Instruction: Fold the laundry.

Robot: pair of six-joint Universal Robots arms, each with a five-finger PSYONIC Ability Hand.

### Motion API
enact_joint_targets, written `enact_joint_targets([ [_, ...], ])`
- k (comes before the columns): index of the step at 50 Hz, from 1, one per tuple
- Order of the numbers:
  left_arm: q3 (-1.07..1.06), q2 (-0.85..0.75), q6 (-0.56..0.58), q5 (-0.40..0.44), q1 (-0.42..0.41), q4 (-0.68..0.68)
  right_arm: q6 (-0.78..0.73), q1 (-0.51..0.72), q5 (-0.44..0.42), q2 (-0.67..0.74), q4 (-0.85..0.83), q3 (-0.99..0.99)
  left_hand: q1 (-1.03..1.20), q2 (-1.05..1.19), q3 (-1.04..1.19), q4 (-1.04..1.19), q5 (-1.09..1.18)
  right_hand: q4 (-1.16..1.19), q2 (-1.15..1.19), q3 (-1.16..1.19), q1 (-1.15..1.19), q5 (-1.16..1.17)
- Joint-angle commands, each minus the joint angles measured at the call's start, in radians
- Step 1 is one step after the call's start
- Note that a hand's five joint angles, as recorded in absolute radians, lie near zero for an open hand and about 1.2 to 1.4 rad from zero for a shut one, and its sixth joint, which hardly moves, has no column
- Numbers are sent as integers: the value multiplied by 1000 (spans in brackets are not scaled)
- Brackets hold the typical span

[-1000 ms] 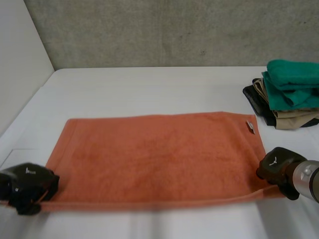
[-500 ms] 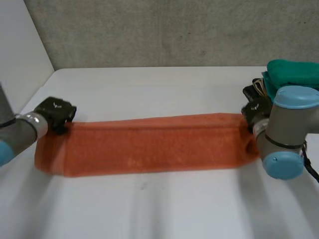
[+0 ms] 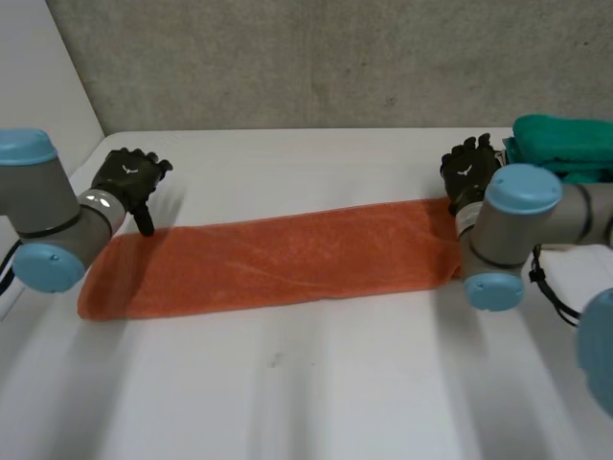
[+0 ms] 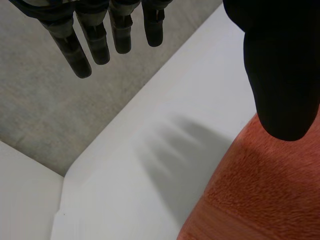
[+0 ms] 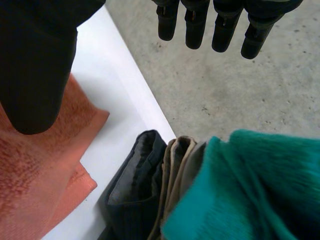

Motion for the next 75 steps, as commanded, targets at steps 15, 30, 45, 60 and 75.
enact_joint_targets([
  [15, -557, 404, -130, 187, 96, 241, 306, -186, -301, -295, 402, 332, -12, -33, -36, -27, -49, 212, 213, 213, 197, 202],
  [30, -591, 375, -138, 179, 67, 251, 240, -225, -65, -208, 153, 367, -12, -33, -36, -27, -49, 1184, 1185, 1185, 1169, 1174],
  [45, -665, 512, -187, 182, 101, 240, -240, -524, -144, -427, 170, 544, -12, -33, -36, -27, -49, 1184, 1185, 1185, 1169, 1174],
  [60, -711, 576, -245, 190, 107, 226, -328, 58, -314, -496, -224, 547, -12, -33, -36, -27, -49, 1184, 1185, 1185, 1169, 1174],
  [75, -749, 596, -247, 189, 62, 220, -367, 480, -482, -137, -139, 394, -12, -33, -36, -27, -49, 735, 736, 736, 719, 725],
])
